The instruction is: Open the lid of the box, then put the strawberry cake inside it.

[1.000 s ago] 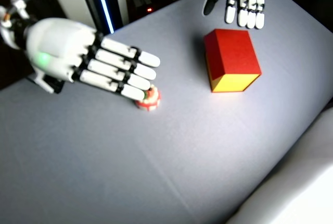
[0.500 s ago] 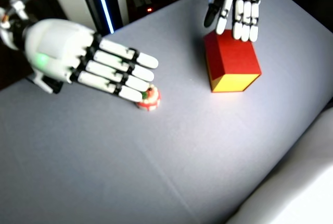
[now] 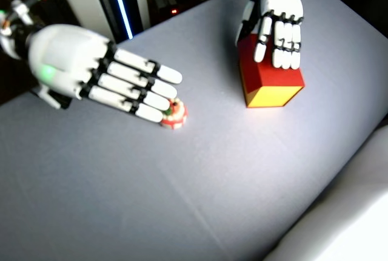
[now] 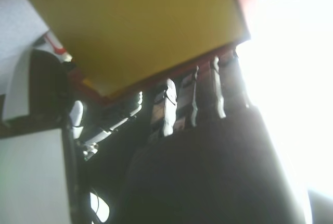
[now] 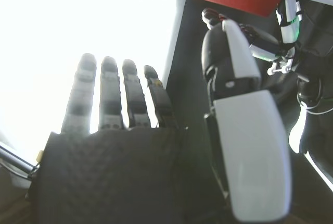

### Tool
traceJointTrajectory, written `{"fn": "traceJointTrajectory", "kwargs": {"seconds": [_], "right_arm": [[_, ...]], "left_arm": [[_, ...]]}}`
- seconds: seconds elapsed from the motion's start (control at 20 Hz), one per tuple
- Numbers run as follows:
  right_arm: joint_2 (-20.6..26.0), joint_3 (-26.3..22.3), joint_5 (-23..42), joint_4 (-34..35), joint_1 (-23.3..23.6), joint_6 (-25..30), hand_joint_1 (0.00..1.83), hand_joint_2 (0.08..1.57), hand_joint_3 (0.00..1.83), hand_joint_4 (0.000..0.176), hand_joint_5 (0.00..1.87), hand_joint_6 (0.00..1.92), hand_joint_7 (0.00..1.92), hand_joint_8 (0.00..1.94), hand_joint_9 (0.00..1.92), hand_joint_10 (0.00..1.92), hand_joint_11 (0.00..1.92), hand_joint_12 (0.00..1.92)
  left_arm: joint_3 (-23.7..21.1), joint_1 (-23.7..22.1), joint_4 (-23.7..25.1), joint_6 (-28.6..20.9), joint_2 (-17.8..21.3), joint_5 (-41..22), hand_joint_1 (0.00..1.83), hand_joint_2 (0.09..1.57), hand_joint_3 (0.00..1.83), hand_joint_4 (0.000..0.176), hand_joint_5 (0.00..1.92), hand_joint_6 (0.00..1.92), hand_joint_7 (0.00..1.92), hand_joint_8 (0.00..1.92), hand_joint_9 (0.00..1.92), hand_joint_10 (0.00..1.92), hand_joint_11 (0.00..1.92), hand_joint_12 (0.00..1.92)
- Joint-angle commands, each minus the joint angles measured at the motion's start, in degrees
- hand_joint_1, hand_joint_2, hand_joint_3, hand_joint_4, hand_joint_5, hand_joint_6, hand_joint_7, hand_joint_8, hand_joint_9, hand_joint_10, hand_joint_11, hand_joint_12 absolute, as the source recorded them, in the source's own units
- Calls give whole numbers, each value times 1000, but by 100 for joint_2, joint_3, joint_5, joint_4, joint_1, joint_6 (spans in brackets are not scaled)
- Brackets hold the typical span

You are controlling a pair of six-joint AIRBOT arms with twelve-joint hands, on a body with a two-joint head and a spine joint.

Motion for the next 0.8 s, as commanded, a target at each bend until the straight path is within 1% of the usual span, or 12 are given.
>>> {"fn": "traceJointTrajectory", "kwargs": {"seconds": [0.0,0.15,0.2,0.35,0.4,0.45,0.5,0.55,0.6,0.65,0.7,0.75], "right_arm": [[10,-2,724,17,27,45,777,1235,15,0,0,0,0,0,0,0,0,0],[8,-3,750,46,-23,57,716,1242,15,0,0,0,0,0,0,0,0,0],[8,-3,767,59,-43,65,665,1250,15,0,0,0,0,0,0,0,0,0],[8,-8,797,92,-82,76,651,1256,15,0,0,0,0,0,0,0,0,0],[8,-8,809,100,-101,84,656,1258,15,0,0,0,0,0,0,0,0,0],[8,-8,818,105,-114,89,686,1257,12,0,0,0,0,0,0,0,0,0],[8,-8,823,112,-123,91,689,1258,11,0,0,0,0,0,0,0,0,0],[8,-8,828,119,-131,92,689,1258,11,0,0,0,0,0,0,0,0,0],[8,-8,835,125,-140,93,689,1258,11,0,0,0,0,0,0,0,0,0],[8,-8,843,132,-149,96,658,1264,12,0,0,0,0,0,0,0,0,0],[8,-9,849,137,-159,99,658,1267,13,0,0,0,0,0,0,0,0,0],[7,-9,858,140,-172,107,669,1266,11,0,0,0,0,0,0,0,0,0]], "left_arm": [[22,-65,-90,-6,-19,-693,903,1120,27,176,0,0,0,0,0,0,0,0],[68,-76,-185,-6,-41,-720,880,1153,31,176,0,0,0,0,0,0,0,0],[73,-76,-219,-6,-41,-775,779,1186,36,176,0,0,0,0,0,0,0,0],[56,-72,-285,-6,-22,-984,757,1200,33,176,0,0,0,0,0,0,0,0],[40,-66,-319,-6,-7,-1098,752,1201,30,158,0,0,0,0,0,0,0,0],[21,-56,-352,-7,10,-1223,728,1212,30,151,0,0,0,0,0,0,0,0],[4,-51,-365,-7,29,-1317,676,1242,30,160,0,0,0,0,0,0,0,0],[-10,-49,-376,-7,47,-1412,676,1242,30,160,0,0,0,0,0,0,0,0],[-22,-49,-394,-7,66,-1503,654,1252,27,155,0,0,0,0,0,0,0,0],[-30,-48,-423,-7,84,-1594,561,1266,20,166,0,0,0,0,0,0,0,0],[-35,-48,-457,-7,101,-1684,640,1271,16,174,0,0,0,0,0,0,8,4],[-38,-49,-501,-7,128,-1792,681,1285,16,176,0,0,0,0,0,0,1,1]]}}
